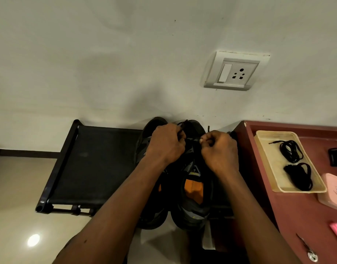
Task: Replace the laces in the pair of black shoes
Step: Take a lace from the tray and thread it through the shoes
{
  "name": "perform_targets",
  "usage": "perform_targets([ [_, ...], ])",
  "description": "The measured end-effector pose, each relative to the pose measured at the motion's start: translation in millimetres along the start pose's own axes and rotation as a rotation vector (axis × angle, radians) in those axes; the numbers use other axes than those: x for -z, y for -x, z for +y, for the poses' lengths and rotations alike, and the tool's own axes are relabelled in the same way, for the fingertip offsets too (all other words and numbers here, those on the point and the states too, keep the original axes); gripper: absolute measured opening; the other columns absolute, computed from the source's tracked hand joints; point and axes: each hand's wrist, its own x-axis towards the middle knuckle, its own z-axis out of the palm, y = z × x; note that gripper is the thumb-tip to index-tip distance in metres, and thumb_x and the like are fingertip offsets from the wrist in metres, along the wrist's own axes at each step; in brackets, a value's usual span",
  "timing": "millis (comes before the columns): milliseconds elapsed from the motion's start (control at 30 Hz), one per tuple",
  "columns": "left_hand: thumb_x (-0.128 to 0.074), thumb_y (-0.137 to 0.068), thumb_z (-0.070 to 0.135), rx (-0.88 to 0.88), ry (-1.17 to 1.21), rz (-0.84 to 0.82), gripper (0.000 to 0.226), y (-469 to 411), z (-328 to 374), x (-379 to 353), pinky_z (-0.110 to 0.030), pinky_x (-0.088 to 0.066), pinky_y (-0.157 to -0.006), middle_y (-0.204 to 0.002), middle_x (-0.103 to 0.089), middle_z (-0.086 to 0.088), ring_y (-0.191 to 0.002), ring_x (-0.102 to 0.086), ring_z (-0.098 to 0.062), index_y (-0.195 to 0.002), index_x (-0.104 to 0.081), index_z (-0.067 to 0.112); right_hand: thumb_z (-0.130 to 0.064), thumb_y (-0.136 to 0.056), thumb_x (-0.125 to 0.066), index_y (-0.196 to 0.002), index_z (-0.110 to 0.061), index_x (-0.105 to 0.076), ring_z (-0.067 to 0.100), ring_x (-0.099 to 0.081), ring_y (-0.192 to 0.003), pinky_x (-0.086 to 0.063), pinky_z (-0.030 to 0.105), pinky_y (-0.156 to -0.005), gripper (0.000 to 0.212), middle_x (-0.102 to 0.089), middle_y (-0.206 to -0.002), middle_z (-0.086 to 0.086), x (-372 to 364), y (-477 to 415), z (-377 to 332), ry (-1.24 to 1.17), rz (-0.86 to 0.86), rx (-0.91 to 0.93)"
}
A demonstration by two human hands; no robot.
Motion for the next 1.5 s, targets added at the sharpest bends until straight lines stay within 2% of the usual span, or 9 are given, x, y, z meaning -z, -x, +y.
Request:
perform_targets([
  [133, -0.068, -0.093, 0.016, 0.008, 0.024, 0.012, 0.009, -1, -2, -1, -0.027, -0.055, -0.088, -0.097, -0.074, 0.001, -0.09, -0.069, -0.016, -0.097, -0.076, 0.017, -0.019, -0.097, -0.064, -0.113, -0.024, -0.072, 0.02, -0.068, -0.1, -0.054, 0.034, -0.087, 0.019, -0.073, -0.104, -0.002, 7, -1, 0, -0.012, 0.177, -0.018],
  [333, -0.068, -0.09, 0.017, -0.006, -0.034, 0.03, 0.008, -1, -1, -2, -0.027, -0.049, -0.082, -0.096, -0.072, -0.001, -0.091, -0.066, -0.018, -0.096, -0.074, 0.016, -0.03, -0.093, -0.07, -0.081, -0.038, -0.069, 0.002, -0.062, -0.081, -0.051, 0.028, -0.071, 0.014, -0.065, -0.086, -0.017, 1, 4, -8, -0.081, 0.072, 0.056],
  [600, -0.067, -0.09, 0.018, -0.021, -0.051, 0.019, 0.006, 0, -1, 0, -0.029, -0.051, -0.081, -0.092, -0.071, 0.0, -0.088, -0.064, -0.017, -0.093, -0.072, 0.017, -0.031, -0.093, -0.073, -0.09, -0.03, -0.079, 0.009, -0.068, -0.076, -0.059, 0.036, -0.072, 0.007, -0.072, -0.079, -0.013, -5, 2, -2, 0.072, -0.114, 0.059],
  [800, -0.067, -0.091, 0.016, -0.017, -0.008, 0.005, 0.006, 0, -1, 2, -0.03, -0.053, -0.086, -0.092, -0.072, 0.001, -0.089, -0.066, -0.016, -0.092, -0.072, 0.017, -0.032, -0.096, -0.069, -0.082, -0.031, -0.071, 0.002, -0.07, -0.078, -0.053, 0.026, -0.069, 0.014, -0.073, -0.077, -0.016, 3, -6, 4, -0.284, 0.214, -0.102],
  [900, -0.067, -0.09, 0.016, 0.025, 0.062, 0.052, 0.007, -1, -1, 3, -0.031, -0.056, -0.084, -0.087, -0.073, 0.001, -0.085, -0.067, -0.016, -0.088, -0.074, 0.016, -0.018, -0.095, -0.073, -0.095, -0.021, -0.073, 0.006, -0.076, -0.088, -0.059, 0.036, -0.089, 0.003, -0.079, -0.084, -0.008, 1, -8, 0, -0.635, 0.165, -0.191],
  [1067, -0.069, -0.085, 0.02, 0.067, 0.116, 0.045, 0.007, -3, -2, 6, -0.023, -0.052, -0.073, -0.077, -0.071, 0.007, -0.074, -0.065, -0.008, -0.08, -0.073, 0.021, -0.007, -0.091, -0.076, -0.099, -0.013, -0.071, 0.015, -0.077, -0.095, -0.059, 0.046, -0.098, 0.011, -0.081, -0.091, 0.001, -3, -7, -2, -0.751, 0.078, -0.2],
  [1267, -0.073, -0.083, 0.02, 0.015, 0.056, -0.067, 0.004, -3, -4, 11, -0.019, -0.048, -0.067, -0.077, -0.07, 0.01, -0.072, -0.064, -0.004, -0.081, -0.073, 0.023, 0.008, -0.092, -0.062, -0.113, -0.02, -0.07, 0.006, -0.071, -0.11, -0.055, 0.033, -0.1, 0.036, -0.077, -0.108, -0.011, -6, -1, -6, -0.484, -0.114, 0.003],
  [1400, -0.072, -0.089, 0.02, -0.033, -0.048, -0.067, 0.002, -1, 0, 6, -0.03, -0.055, -0.078, -0.088, -0.072, 0.002, -0.085, -0.067, -0.016, -0.089, -0.073, 0.02, -0.012, -0.09, -0.072, -0.105, -0.032, -0.076, 0.007, -0.069, -0.098, -0.059, 0.035, -0.085, 0.025, -0.073, -0.102, -0.016, -6, 0, -3, 0.015, -0.008, 0.087],
  [1500, -0.07, -0.091, 0.02, -0.075, -0.107, -0.033, 0.005, 1, 4, 4, -0.033, -0.054, -0.082, -0.094, -0.072, -0.002, -0.091, -0.066, -0.021, -0.093, -0.073, 0.017, -0.02, -0.088, -0.076, -0.104, -0.032, -0.078, 0.01, -0.07, -0.099, -0.06, 0.037, -0.084, 0.02, -0.075, -0.103, -0.015, -8, 0, -1, 0.107, -0.057, 0.051],
])
